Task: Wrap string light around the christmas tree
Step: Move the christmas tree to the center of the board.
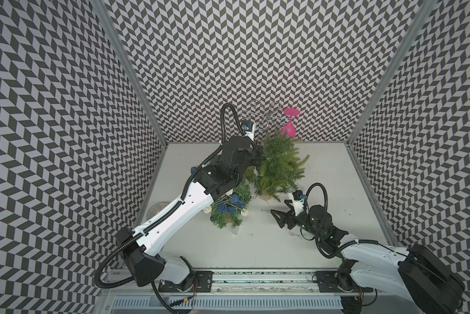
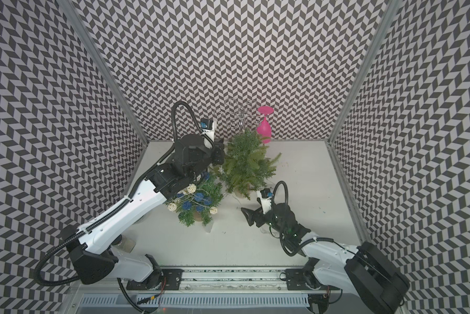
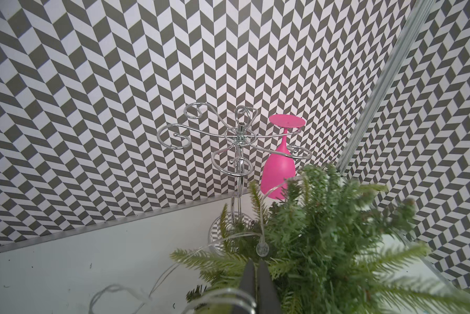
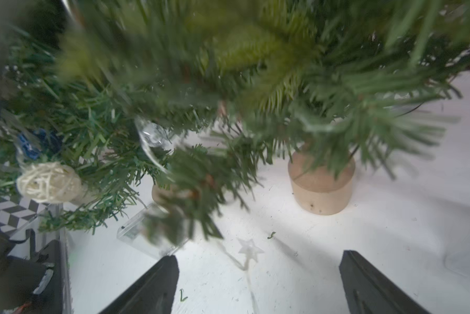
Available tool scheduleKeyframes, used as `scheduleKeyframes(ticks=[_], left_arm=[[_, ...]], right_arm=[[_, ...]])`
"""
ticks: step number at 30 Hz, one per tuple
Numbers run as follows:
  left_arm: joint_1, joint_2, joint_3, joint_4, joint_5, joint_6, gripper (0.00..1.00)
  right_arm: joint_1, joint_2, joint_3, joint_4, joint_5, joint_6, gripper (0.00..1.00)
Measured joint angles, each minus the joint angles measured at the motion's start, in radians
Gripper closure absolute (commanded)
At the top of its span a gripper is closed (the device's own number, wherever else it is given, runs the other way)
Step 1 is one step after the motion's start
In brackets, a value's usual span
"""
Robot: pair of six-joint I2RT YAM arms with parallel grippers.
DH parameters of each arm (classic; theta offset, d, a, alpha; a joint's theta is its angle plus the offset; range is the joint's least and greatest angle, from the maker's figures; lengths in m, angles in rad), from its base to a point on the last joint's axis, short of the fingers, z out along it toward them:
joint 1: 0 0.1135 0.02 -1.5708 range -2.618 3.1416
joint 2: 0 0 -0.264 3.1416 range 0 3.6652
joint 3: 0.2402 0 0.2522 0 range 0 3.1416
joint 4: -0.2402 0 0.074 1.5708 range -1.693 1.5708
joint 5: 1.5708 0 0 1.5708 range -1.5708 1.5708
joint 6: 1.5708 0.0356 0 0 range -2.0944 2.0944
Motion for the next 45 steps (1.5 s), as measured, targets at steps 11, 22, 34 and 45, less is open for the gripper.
scheduleKeyframes(ticks=[11, 22, 34, 45], left_arm=[[0.019, 0.053, -0.017, 0.017, 0.103, -0.002, 1.00], [0.010, -0.077, -0.168, 0.047, 0.112, -0.011, 1.00], [-0.004, -0.107, -0.191, 0.072, 0.113, -0.012, 1.00], [-0.001, -0.108, -0.215, 0.092, 0.138, -0.012, 1.00]], right_arm=[[-0.024, -0.039, 0.040, -0.023, 0.147, 0.013, 0.01], [-0.035, -0.469, 0.071, -0.153, 0.172, 0.028, 0.01], [-0.055, -0.109, 0.437, -0.132, 0.106, -0.060, 0.01], [-0.058, 0.094, 0.458, -0.055, 0.119, -0.127, 0.09]])
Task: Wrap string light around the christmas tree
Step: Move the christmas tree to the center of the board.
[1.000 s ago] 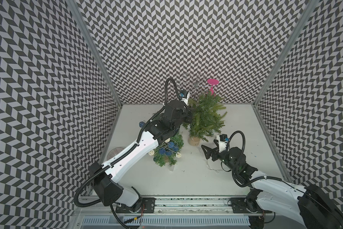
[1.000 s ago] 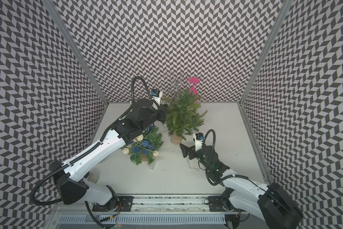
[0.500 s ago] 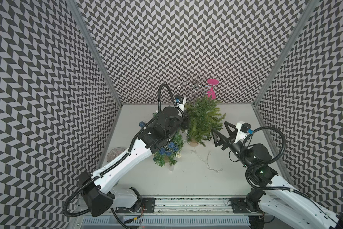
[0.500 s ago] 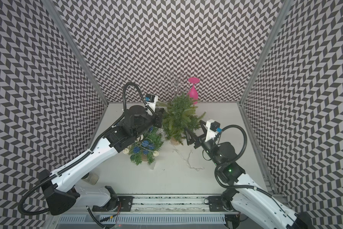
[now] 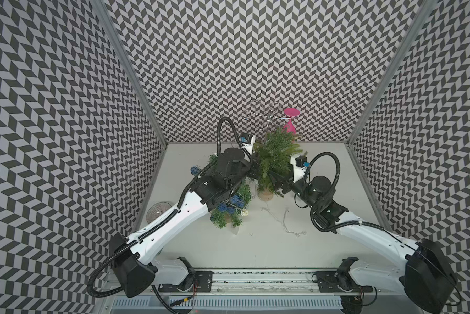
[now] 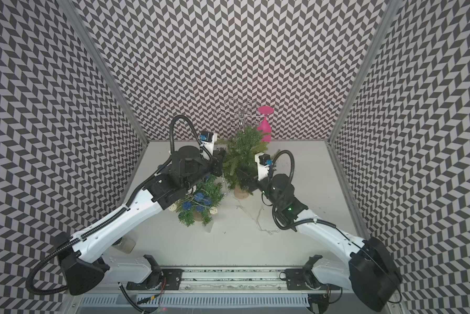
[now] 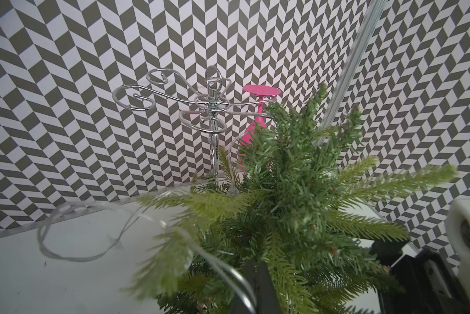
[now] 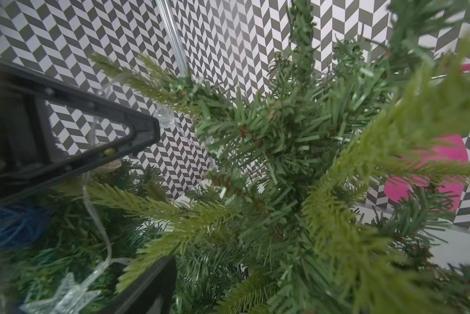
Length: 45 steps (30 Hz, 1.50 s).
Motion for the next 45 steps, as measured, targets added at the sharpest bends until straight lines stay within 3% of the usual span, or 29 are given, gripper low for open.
scheduleKeyframes(ticks=[5, 12, 27, 30, 33, 34, 45], left_arm=[[0.000, -0.001, 0.000, 0.003, 0.012, -0.001, 1.00], [0.000, -0.006, -0.026, 0.026, 0.034, -0.009, 1.00], [-0.015, -0.016, -0.119, 0.114, 0.104, -0.026, 0.97], [-0.015, -0.016, -0.134, 0.122, 0.105, -0.027, 0.86], [-0.015, -0.021, -0.138, 0.127, 0.102, -0.023, 0.63], [-0.015, -0.028, -0.138, 0.129, 0.099, -0.025, 0.61], [0.001, -0.093, -0.138, 0.133, 0.058, -0.026, 0.64]], right_arm=[[0.000, 0.056, 0.014, 0.043, 0.019, -0.017, 0.59], [-0.003, 0.042, 0.016, 0.027, 0.016, -0.059, 1.00], [-0.014, -0.042, -0.054, 0.060, 0.152, -0.281, 1.00], [-0.020, -0.051, -0.092, 0.093, 0.165, -0.288, 1.00], [-0.021, -0.091, -0.151, 0.126, 0.173, -0.285, 1.00], [-0.021, -0.106, -0.167, 0.133, 0.177, -0.283, 1.00], [-0.030, -0.120, -0.181, 0.134, 0.195, -0.279, 1.00]])
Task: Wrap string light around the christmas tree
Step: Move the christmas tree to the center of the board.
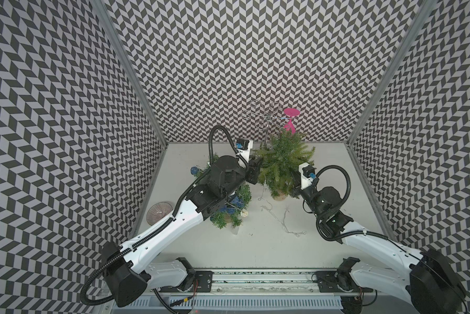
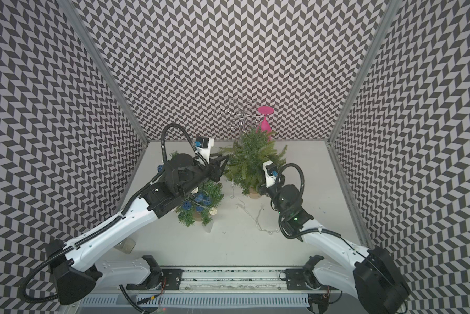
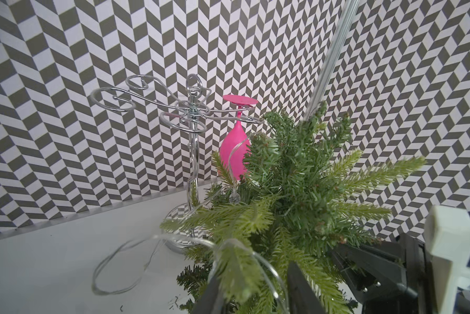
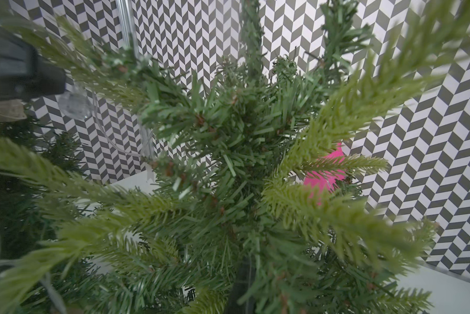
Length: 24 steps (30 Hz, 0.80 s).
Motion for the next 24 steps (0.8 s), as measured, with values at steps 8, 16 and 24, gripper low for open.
scheduleKeyframes(ticks=[8, 16, 24], left_arm=[[0.004, -0.060, -0.023, 0.002, -0.040, 0.003, 0.85], [0.012, -0.121, -0.048, 0.002, -0.036, -0.003, 0.61], [0.018, -0.100, -0.034, 0.033, 0.076, 0.002, 0.01]], right_arm=[[-0.002, -0.005, 0.000, -0.003, -0.001, 0.011, 1.00], [-0.002, -0.012, -0.003, -0.004, 0.014, 0.018, 0.96], [-0.003, -0.031, -0.007, -0.012, 0.004, 0.037, 0.72]])
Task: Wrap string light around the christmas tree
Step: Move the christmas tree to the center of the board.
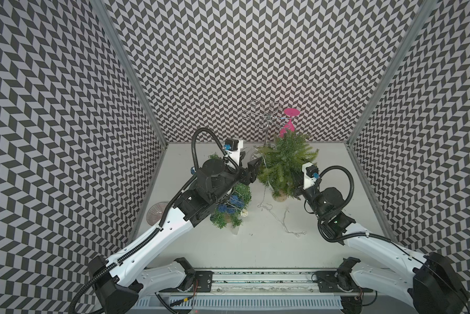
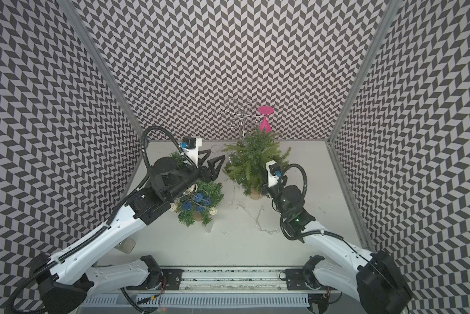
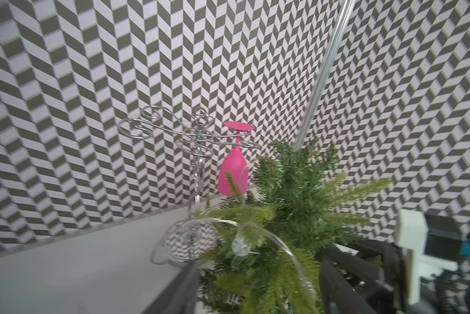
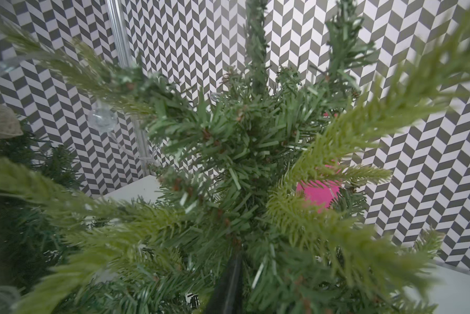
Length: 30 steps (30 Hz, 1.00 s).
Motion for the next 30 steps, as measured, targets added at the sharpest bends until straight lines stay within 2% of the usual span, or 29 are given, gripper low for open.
scheduleKeyframes(ticks=[6, 8, 9, 12, 22, 24, 28, 30], left_arm=[[-0.018, 0.011, 0.021, 0.000, 0.025, 0.003, 0.01], [-0.026, 0.006, 0.023, 0.003, 0.025, 0.006, 0.01], [-0.028, 0.001, 0.023, 0.003, 0.025, 0.007, 0.01], [-0.030, -0.019, 0.025, 0.004, 0.021, 0.011, 0.01], [-0.034, -0.044, 0.055, 0.003, 0.013, 0.033, 0.01], [-0.034, -0.045, 0.055, -0.004, 0.014, 0.035, 0.06], [-0.040, -0.082, 0.027, -0.001, 0.015, 0.036, 0.09], [-0.042, -0.106, 0.020, -0.003, 0.023, 0.037, 0.16]], right_arm=[[0.000, -0.027, 0.003, -0.041, -0.008, 0.025, 0.45], [0.000, -0.047, 0.003, -0.050, -0.010, 0.035, 0.31], [0.000, -0.058, 0.003, -0.054, -0.013, 0.046, 0.19], [0.000, -0.091, 0.004, -0.072, -0.016, 0.059, 0.01], [0.000, -0.220, 0.006, -0.144, -0.034, 0.132, 0.01], [0.000, -0.223, 0.010, -0.164, -0.040, 0.141, 0.01], [0.000, -0.266, 0.015, -0.246, -0.057, 0.173, 0.01], [0.000, -0.310, 0.021, -0.290, -0.064, 0.191, 0.01]])
